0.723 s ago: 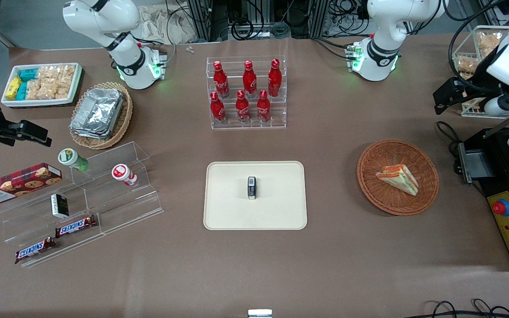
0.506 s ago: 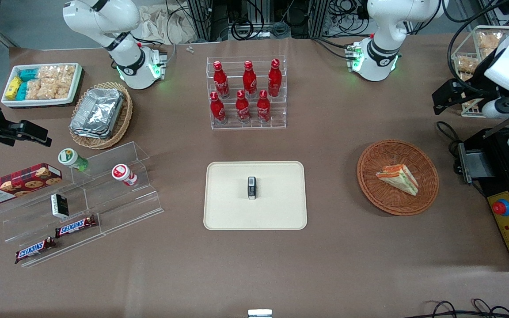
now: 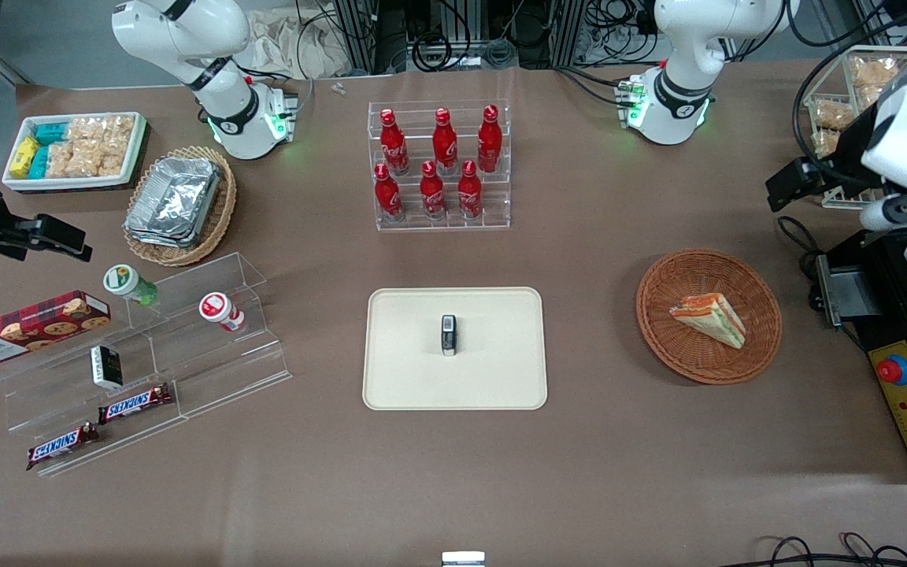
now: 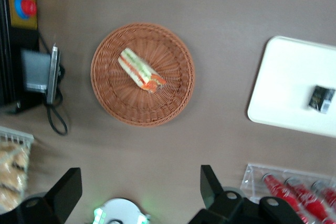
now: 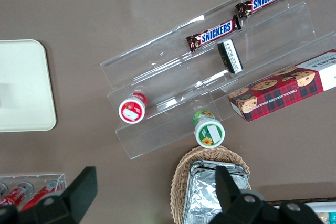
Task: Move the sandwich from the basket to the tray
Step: 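Move the left gripper from rest toward the sandwich in the wicker basket, then lower the open left gripper around the wrapped sandwich and close it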
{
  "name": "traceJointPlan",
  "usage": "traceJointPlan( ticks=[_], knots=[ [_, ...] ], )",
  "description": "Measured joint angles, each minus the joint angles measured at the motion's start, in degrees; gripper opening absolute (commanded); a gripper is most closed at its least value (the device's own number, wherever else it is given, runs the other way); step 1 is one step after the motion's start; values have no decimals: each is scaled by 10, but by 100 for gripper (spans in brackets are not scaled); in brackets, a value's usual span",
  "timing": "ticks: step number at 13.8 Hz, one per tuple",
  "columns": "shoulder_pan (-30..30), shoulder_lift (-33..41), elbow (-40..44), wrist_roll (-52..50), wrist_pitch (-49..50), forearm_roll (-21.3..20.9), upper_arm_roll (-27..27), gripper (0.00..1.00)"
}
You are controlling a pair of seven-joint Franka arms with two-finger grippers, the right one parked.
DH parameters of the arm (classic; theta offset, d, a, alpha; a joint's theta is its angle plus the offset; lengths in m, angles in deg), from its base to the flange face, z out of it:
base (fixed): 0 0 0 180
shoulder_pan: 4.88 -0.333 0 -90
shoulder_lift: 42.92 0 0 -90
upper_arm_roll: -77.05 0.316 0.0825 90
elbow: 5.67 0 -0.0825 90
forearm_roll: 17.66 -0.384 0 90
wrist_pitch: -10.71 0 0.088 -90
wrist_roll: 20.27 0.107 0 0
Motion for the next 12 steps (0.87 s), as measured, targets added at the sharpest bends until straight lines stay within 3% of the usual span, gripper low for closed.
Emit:
traceJointPlan(
  ticks=[5,12],
  knots=[
    [-18,-4,-99,-140,-105,29,11,100],
    [-19,-9,-340,-275,-361,33,34,100]
  ],
)
